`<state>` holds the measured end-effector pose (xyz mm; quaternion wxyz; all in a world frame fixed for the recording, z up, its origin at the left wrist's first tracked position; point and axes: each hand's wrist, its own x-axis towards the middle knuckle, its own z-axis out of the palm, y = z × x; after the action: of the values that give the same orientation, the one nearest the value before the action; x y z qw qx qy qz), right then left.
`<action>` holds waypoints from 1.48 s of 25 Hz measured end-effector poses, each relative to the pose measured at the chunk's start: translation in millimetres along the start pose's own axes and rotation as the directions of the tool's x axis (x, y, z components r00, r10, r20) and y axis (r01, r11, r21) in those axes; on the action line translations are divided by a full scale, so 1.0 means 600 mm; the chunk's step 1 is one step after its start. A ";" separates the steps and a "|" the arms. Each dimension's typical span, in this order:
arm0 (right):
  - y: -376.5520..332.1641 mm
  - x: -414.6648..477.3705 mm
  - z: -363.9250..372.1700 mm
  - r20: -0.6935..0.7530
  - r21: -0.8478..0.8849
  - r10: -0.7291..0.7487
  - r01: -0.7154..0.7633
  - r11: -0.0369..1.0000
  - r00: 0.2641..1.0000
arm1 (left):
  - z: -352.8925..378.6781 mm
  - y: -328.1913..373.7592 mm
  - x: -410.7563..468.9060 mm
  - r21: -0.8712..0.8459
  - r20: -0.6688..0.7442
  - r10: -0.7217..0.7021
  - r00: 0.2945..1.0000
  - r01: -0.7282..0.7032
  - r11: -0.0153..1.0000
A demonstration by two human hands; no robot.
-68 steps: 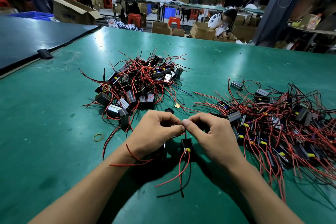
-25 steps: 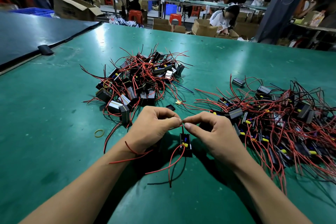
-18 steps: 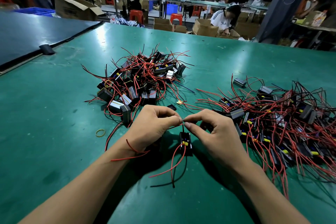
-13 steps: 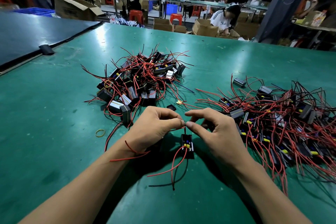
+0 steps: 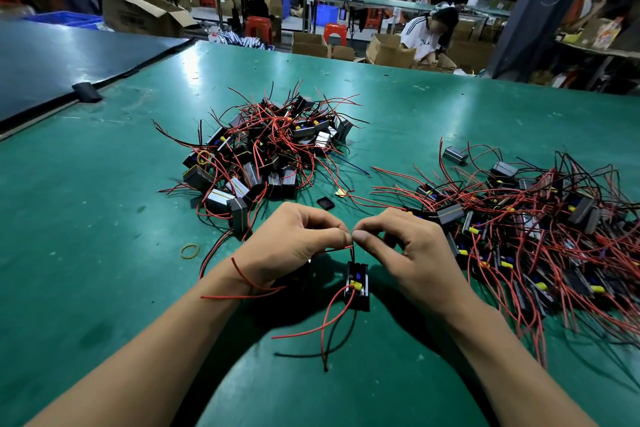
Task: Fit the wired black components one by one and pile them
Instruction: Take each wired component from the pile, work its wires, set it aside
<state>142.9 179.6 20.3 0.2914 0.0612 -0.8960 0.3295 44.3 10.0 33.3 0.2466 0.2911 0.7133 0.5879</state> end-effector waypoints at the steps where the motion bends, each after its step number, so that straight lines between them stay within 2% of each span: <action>1: -0.004 0.000 0.002 0.011 0.034 0.074 -0.074 0.997 0.997 | 0.001 0.000 0.000 -0.009 0.001 0.008 1.000 -0.008 1.000; 4: -0.015 -0.001 0.009 0.099 0.254 0.324 -0.339 0.906 0.941 | 0.004 0.001 0.001 -0.041 0.007 0.044 0.999 -0.044 0.998; 8: -0.019 0.003 0.014 0.225 0.406 0.491 -0.539 0.738 0.842 | 0.009 0.004 -0.002 -0.015 0.003 0.075 0.997 -0.075 0.997; 10: -0.016 0.002 0.008 0.206 0.399 0.471 -0.513 0.760 0.858 | 0.010 0.005 -0.001 -0.007 -0.025 0.053 0.998 -0.053 0.999; 14: -0.008 -0.002 -0.004 0.011 0.244 0.257 -0.252 0.937 0.966 | 0.003 0.008 -0.001 -0.054 -0.036 -0.010 0.999 0.008 0.999; 17: -0.006 -0.001 -0.001 -0.028 0.174 0.143 -0.136 0.975 0.989 | 0.003 0.009 -0.002 -0.047 -0.008 -0.027 1.000 0.026 0.999; 20: -0.004 -0.001 0.003 -0.015 0.182 0.109 -0.105 0.978 0.994 | 0.001 0.009 -0.003 -0.049 0.012 -0.039 0.999 0.040 0.998; 34: -0.025 0.001 0.006 0.135 0.056 0.273 -0.282 0.958 0.953 | 0.004 0.005 -0.001 0.011 -0.008 0.048 0.999 -0.048 0.999; 37: -0.025 0.005 0.004 0.225 0.129 0.401 -0.435 0.891 0.888 | 0.006 0.004 -0.001 0.004 -0.002 0.066 0.998 -0.066 0.998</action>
<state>143.7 166.5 28.9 0.1187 -0.0768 -0.8792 0.4550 47.7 12.1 34.8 0.2256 0.3143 0.7047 0.5947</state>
